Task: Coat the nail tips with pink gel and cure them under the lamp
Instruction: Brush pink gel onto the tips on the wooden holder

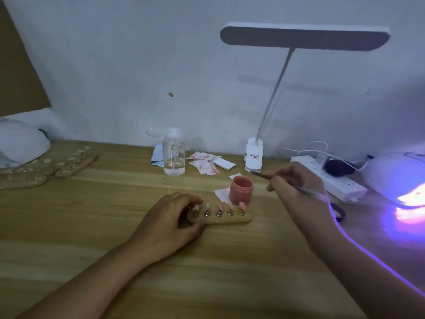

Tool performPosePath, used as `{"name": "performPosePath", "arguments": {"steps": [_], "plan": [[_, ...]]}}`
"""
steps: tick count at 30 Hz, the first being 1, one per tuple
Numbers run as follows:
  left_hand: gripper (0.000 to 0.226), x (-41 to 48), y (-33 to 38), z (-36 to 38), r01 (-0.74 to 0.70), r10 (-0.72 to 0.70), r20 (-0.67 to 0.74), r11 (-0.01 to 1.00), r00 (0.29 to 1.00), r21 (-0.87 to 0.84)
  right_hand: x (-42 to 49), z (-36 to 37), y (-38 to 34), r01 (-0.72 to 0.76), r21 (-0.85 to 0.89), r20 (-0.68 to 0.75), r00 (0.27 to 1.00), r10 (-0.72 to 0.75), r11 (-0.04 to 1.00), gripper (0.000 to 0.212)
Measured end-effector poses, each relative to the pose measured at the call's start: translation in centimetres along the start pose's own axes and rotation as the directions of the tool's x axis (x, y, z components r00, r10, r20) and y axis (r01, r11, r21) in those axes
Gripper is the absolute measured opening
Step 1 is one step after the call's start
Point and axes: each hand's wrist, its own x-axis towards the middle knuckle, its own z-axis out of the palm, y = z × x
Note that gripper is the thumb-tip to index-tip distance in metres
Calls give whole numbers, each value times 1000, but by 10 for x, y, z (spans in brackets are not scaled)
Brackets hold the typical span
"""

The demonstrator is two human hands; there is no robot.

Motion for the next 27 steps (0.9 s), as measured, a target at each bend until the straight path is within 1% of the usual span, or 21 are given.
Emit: {"name": "performPosePath", "arguments": {"steps": [2, 5, 9, 13, 15, 17, 20, 22, 25, 27], "plan": [[44, 0, 0, -1, -1, 1, 0, 1000, 1000, -10, 16, 1, -7, -34, -38, 24, 999, 35, 999, 2], [44, 2, 1, -1, -25, 25, -16, 1000, 1000, -4, 30, 6, -9, -105, -52, 59, 992, 108, 993, 10], [43, 2, 2, -2, -44, 44, -33, 999, 998, -13, 38, 6, -5, -137, -121, 85, 985, 147, 983, 16], [42, 2, 1, -2, -60, 59, -43, 998, 997, -27, 43, 0, -1, -135, -112, 55, 988, 142, 985, 15], [41, 2, 1, -1, -68, 66, -44, 997, 997, -27, 44, -1, 1, -127, -113, 70, 988, 136, 985, 15], [41, 2, 1, -1, -75, 74, -46, 997, 996, -26, 45, -2, 0, -128, -120, 104, 985, 140, 985, 13], [41, 2, 1, -1, -81, 80, -55, 997, 995, -9, 47, -4, -4, -130, -134, 203, 967, 156, 982, 10], [42, 1, 2, -2, -80, 81, -62, 997, 995, 9, 46, -5, -5, -133, -140, 227, 960, 163, 981, 11], [42, 0, 4, -3, -80, 82, -72, 997, 994, 24, 43, -4, -10, -112, -143, 218, 966, 142, 983, 12], [41, 0, 5, -3, -89, 92, -73, 995, 993, 44, 43, -5, -20, -74, -59, 172, 982, 83, 996, 14]]}}
